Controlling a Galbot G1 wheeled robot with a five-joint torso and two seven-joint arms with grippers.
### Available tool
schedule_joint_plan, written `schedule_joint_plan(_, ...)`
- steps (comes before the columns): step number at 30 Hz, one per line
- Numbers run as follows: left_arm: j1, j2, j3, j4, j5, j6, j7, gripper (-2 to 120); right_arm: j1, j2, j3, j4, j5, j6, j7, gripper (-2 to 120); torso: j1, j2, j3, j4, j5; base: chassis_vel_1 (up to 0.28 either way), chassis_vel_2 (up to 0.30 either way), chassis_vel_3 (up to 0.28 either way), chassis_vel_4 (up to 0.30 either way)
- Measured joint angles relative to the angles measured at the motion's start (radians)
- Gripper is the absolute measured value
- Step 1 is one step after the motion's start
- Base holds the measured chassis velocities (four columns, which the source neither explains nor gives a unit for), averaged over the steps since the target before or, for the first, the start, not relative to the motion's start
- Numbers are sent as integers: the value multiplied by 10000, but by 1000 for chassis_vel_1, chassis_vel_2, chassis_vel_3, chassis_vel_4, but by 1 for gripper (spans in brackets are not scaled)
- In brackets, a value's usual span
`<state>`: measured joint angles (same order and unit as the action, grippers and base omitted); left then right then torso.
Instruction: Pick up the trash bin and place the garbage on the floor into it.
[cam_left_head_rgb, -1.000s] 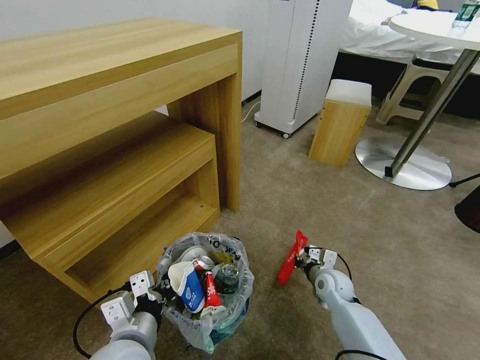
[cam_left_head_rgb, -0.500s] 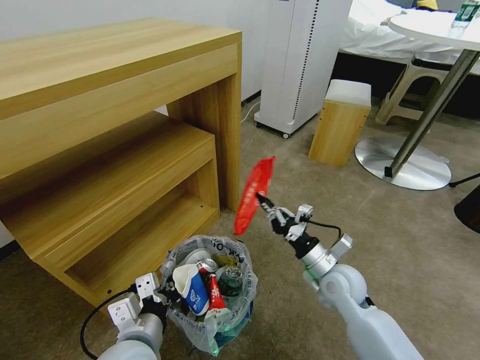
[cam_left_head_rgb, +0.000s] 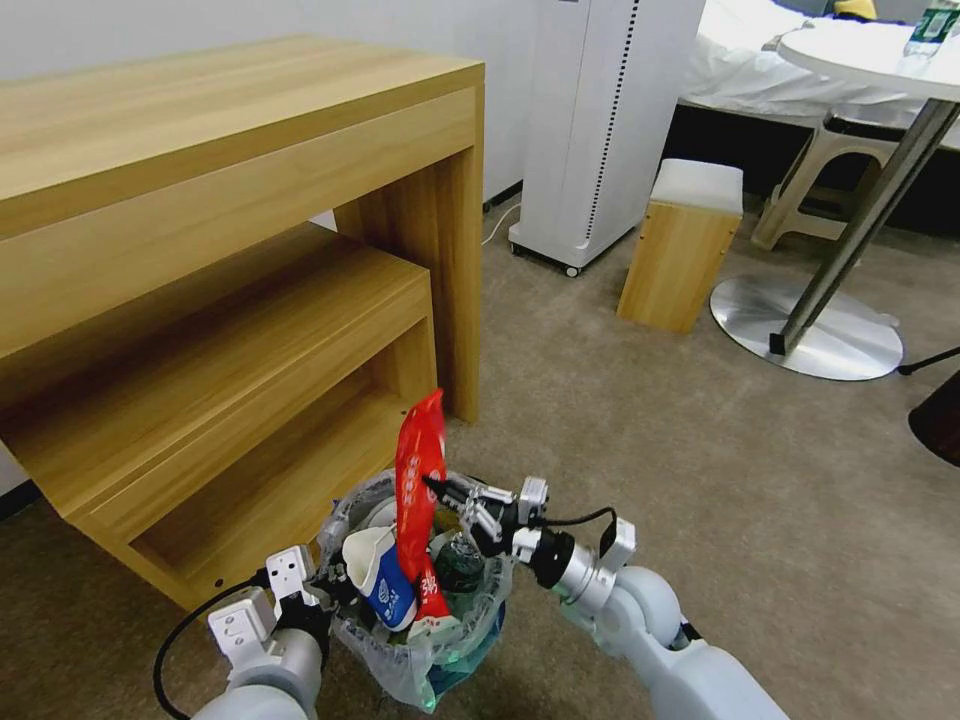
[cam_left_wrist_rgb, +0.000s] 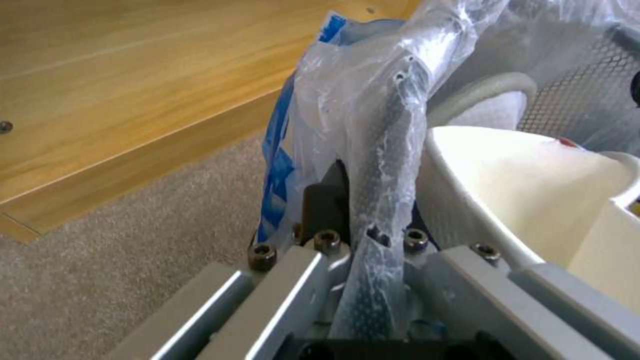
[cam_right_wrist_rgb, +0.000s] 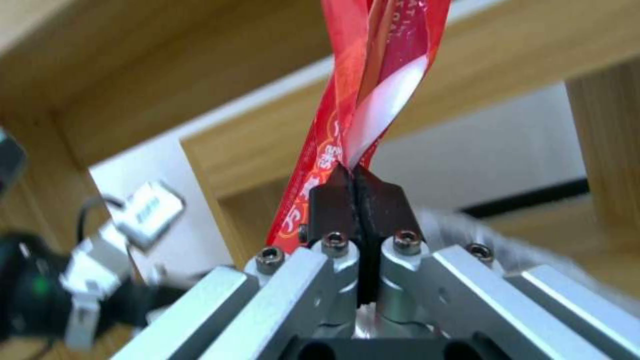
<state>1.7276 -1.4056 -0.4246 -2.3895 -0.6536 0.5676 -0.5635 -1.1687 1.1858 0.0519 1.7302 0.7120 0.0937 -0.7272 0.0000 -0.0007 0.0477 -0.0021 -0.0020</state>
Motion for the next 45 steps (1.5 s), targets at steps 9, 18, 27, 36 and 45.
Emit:
schedule_joint_plan(9,148,-1,9,-96,120,-9,12,0,-322,-285,111,-56,-1351,-369,34,0,0,0,0,0,0,0,0,0,0)
schedule_joint_plan(18,232,3,-4,-153,184,-23,25,0,-562,-505,303,43,-1823,-426,-281,22,0,0,0,0,1,0,0,0,0)
schedule_joint_plan(27,131,-31,-25,-62,181,-27,31,0,-814,-1001,876,626,-1309,168,-1254,57,0,-1,1,0,0,0,0,0,0)
schedule_joint_plan(36,17,-23,-48,168,-41,-6,-18,0,-795,-974,1757,1457,126,1268,-191,90,0,0,1,-1,0,0,0,0,0)
schedule_joint_plan(45,-411,-31,4,558,-1503,306,-166,0,-594,-756,2992,2142,862,1864,1751,100,0,0,1,0,0,0,0,0,0)
